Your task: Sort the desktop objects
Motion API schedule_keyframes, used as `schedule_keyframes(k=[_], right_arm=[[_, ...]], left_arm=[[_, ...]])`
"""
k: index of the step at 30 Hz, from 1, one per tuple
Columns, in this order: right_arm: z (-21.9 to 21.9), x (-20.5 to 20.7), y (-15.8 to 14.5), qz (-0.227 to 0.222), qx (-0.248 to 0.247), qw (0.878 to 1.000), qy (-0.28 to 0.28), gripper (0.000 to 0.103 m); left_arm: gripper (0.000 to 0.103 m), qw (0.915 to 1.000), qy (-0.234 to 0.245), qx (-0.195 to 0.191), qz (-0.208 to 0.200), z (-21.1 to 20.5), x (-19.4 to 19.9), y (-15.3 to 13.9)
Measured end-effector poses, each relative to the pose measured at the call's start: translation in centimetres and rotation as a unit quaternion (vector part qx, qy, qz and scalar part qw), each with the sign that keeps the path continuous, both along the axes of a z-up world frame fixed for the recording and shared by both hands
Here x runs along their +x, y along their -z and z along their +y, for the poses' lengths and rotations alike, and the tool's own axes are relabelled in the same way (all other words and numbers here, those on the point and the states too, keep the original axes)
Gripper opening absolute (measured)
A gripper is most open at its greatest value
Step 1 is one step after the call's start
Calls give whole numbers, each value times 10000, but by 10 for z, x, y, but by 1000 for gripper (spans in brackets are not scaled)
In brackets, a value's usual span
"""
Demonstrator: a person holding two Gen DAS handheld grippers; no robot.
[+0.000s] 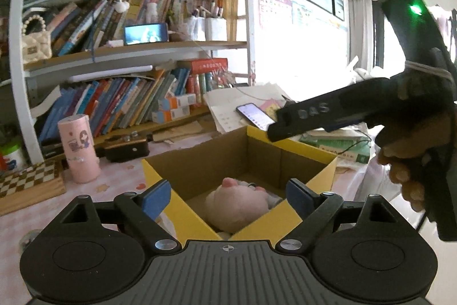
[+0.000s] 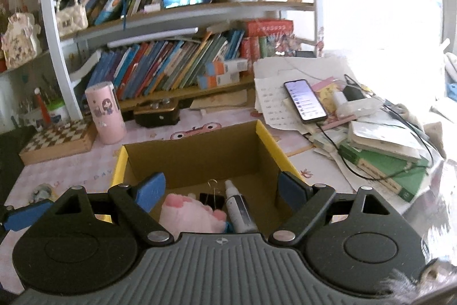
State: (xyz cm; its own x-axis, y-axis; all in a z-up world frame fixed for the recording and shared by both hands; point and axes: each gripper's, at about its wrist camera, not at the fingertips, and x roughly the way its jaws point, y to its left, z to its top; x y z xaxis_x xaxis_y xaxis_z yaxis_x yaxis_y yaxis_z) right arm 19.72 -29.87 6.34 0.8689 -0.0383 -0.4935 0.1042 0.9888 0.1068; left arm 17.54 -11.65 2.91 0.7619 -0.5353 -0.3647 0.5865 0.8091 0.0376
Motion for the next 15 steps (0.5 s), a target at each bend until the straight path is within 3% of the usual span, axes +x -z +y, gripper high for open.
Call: schedule_keyframes(k=[15], right_arm=[[29,-104,14,-34,-47,9995,320,85]], left_arm=[[91,9990,-362,-17,265,51,-63,7]])
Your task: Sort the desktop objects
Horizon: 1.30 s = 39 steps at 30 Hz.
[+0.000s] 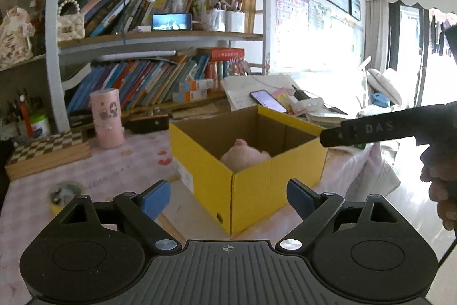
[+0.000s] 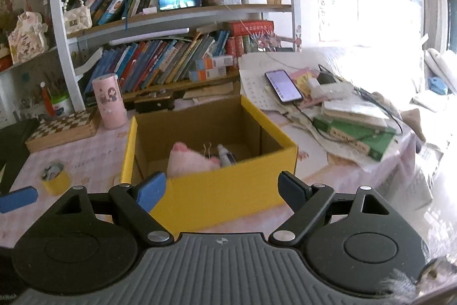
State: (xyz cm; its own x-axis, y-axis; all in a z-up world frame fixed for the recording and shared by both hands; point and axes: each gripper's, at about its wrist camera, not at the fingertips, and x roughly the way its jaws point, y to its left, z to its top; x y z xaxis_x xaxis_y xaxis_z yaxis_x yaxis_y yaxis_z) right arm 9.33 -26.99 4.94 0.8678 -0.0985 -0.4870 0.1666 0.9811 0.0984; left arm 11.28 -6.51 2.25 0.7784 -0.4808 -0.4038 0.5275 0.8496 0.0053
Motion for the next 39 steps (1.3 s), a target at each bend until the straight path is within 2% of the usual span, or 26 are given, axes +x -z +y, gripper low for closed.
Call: schedule_keyframes(k=[9,15,22,32,39], right_arm=[[21,-44,23,169,282,9995,24,84],[41,-65,40,351,253,9990,-88,83],[64,-86,56,536,187,9979,-307,75],[94,-85,67,786,251,9944,-660,69],[121,-67,72,968,273,9881,-1165,68]], left_arm=[[91,9997,-116,226,13,21,-32,5],[91,9989,-292,309,194,36,-44,16],[91,9976,-359,356,474,46,-54,27],[91,9963,-531,448,506,63,-58,32],[91,9919,-1025,420,624,93,-61,36]])
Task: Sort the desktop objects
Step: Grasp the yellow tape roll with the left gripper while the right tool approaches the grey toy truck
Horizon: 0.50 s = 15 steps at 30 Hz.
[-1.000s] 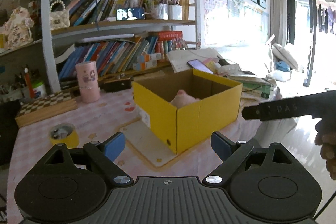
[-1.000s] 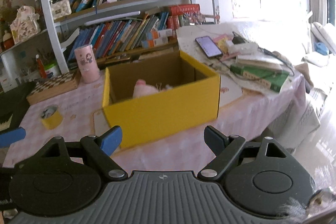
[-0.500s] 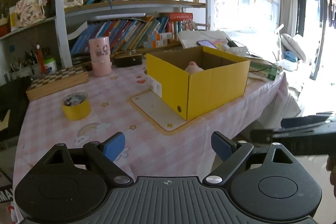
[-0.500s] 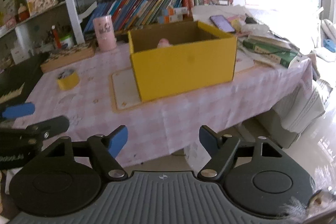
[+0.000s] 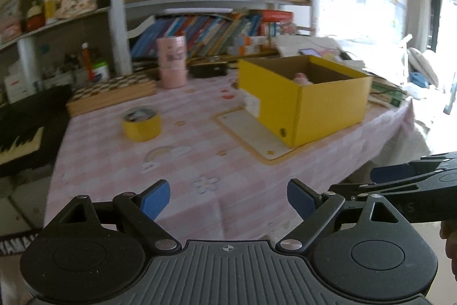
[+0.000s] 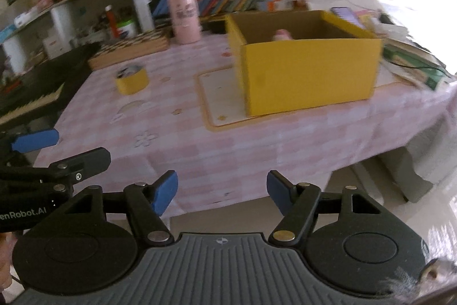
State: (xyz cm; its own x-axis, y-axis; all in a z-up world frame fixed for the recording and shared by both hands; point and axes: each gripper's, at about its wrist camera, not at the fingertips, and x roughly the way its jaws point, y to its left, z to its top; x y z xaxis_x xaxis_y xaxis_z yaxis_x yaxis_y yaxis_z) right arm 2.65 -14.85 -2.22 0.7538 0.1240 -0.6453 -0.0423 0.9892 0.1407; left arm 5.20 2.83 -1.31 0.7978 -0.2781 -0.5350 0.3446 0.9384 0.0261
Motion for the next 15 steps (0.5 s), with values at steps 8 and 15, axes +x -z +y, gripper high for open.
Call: schedule_keyframes(k=[8,15], right_arm=[[38,30,-1,21,-151,9970,-761,67],[47,65,4,89,-194,9943,-1044,67]], left_arm=[[91,9973,-720,-96,92,29,13,2],[91,9941,-1046,-158,234,37,43,8]])
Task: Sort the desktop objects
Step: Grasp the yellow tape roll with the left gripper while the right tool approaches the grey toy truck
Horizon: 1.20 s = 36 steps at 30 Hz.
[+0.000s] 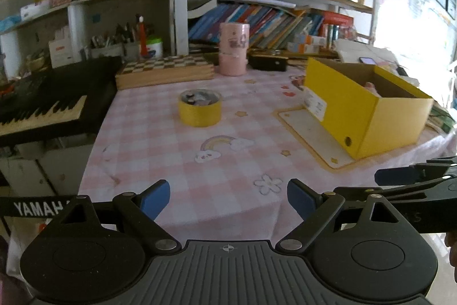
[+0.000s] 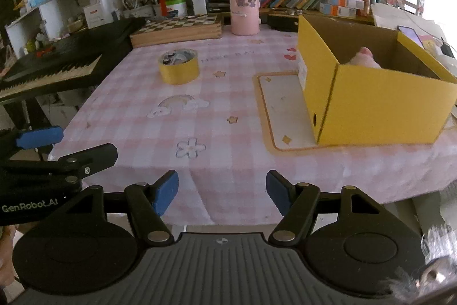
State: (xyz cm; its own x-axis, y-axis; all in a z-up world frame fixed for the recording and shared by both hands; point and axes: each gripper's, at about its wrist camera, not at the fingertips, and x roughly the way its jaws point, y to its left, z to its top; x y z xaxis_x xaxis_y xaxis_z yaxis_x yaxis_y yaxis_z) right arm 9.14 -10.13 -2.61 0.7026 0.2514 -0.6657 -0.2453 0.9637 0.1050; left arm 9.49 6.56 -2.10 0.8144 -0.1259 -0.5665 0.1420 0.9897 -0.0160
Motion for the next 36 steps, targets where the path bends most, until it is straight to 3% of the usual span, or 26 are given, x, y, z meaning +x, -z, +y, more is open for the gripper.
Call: schedule_keyframes(k=[28,36], right_arm=[[4,141,-8,-226,140,9996,-114,67],[8,170,-9,-308,160,9994,-51,67]], left_arm=[[91,9988,-302,397,-5,3,140,2],[91,9958,-137,901,-110,-2,180,22]])
